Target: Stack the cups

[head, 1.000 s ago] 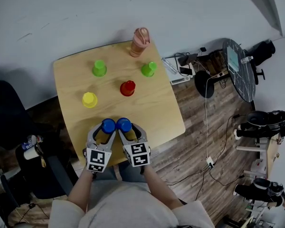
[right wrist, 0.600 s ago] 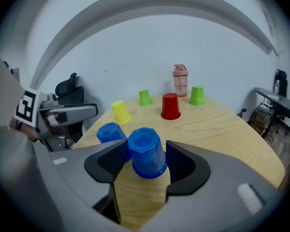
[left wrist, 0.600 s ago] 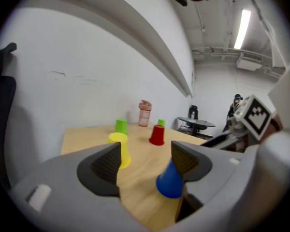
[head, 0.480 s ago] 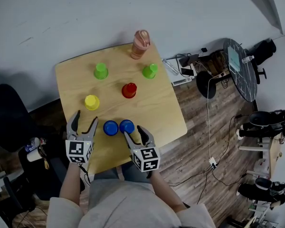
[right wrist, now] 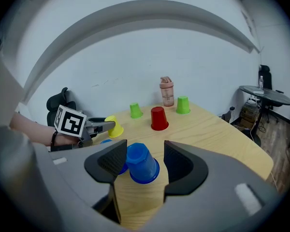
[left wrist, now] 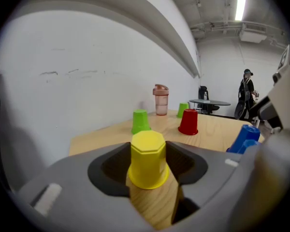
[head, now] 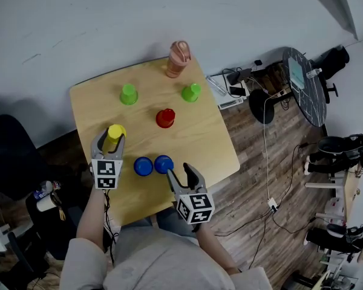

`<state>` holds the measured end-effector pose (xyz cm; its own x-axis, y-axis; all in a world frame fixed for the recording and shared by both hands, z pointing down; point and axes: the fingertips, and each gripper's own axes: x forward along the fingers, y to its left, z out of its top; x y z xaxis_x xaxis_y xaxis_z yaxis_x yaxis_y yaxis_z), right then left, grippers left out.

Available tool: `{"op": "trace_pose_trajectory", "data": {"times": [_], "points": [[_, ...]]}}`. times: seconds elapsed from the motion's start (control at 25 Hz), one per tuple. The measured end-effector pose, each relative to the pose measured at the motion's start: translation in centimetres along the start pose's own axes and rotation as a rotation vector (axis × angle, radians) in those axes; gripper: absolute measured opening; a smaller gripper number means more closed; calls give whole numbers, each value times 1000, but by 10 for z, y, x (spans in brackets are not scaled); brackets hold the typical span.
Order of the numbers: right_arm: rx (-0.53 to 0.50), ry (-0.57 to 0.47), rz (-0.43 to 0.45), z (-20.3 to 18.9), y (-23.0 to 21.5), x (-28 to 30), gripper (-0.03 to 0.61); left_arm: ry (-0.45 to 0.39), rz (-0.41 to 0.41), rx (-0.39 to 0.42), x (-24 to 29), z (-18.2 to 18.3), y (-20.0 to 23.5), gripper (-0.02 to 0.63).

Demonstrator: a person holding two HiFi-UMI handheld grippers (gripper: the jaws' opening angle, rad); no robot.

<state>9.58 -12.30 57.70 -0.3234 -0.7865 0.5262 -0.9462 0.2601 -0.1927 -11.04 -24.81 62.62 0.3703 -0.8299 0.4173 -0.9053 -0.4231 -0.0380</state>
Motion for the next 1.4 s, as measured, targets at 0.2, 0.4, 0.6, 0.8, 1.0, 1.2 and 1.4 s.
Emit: {"op": "trace_pose_trajectory", "data": {"times": [0.2,0.4,0.6,0.8,1.0,1.2,1.4], "points": [[13,-9,-5,3,-4,1,233,-20,-9,33,-22,5,-3,273],[11,-30,17,13,-2,5,233,-19,-30,19,-61,-7,-25,273],[-4,-32,53,19,5,11,233,11,-39,-13,-87,-32,-51,273],[-11,-26,77,20,9,15,233,9,-36,-5,-93,-36,-68,273],[-17,-23,91,21,10,18,233,12,-21,-15,-93,-36,-70,273],[-13,-20,100,24,6,20,233,21,-27,-34,-91,-40,-76,275],[-37,-10,112,36,-7,29,233,12,-54,-96,-95,-45,-79,293]]}}
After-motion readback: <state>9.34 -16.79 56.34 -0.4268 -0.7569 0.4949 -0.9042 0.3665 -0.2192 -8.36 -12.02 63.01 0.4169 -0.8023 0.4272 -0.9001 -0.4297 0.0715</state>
